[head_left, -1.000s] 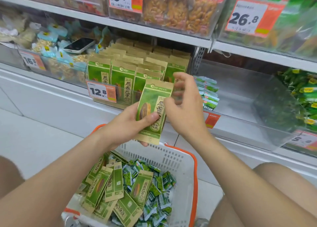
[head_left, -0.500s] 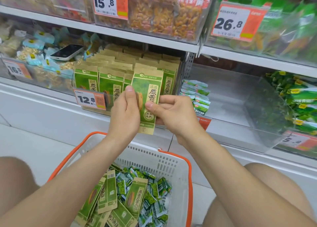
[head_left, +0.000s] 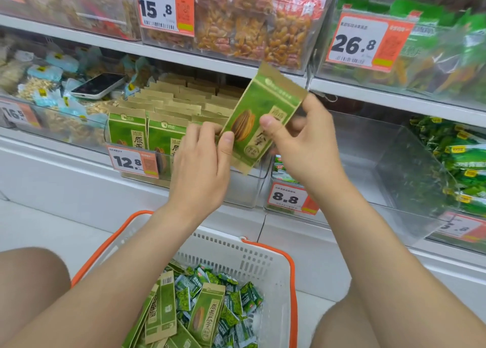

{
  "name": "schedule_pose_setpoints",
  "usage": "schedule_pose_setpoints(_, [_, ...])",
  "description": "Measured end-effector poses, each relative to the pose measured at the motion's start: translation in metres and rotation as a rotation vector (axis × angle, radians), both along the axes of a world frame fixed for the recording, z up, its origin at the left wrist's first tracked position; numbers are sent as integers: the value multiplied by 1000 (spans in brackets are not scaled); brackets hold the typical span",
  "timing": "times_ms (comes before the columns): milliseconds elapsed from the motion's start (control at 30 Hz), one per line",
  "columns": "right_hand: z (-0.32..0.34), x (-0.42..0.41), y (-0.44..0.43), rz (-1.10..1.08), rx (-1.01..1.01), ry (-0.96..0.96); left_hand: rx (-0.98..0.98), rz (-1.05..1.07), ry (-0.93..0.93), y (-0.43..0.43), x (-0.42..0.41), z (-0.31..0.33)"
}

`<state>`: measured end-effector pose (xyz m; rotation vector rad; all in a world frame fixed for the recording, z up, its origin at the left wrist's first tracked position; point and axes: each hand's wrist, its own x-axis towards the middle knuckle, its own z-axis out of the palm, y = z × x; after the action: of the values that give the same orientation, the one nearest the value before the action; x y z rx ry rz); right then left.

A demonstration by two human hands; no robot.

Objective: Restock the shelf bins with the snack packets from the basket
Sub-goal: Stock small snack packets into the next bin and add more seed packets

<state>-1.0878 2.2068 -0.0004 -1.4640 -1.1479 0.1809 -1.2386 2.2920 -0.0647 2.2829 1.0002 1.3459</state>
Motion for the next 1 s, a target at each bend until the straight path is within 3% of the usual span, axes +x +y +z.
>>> schedule_pose_setpoints(133, [4, 8, 7, -199, 59, -297, 81, 170, 120, 4, 0, -2])
schedule_pose_setpoints(400, [6, 28, 14, 9, -176, -435, 126, 239, 368, 19, -2, -5])
schedule_pose_setpoints(600, [-19, 25, 47, -157, -356, -746, 142, 302, 356, 21, 5, -5])
schedule_pose_setpoints(867, [-15, 23, 76, -427, -549, -902, 141, 298, 366, 23, 9, -6])
schedule_pose_setpoints(1000, [-9, 28, 92, -525, -600, -871, 138, 272, 348, 25, 7, -6])
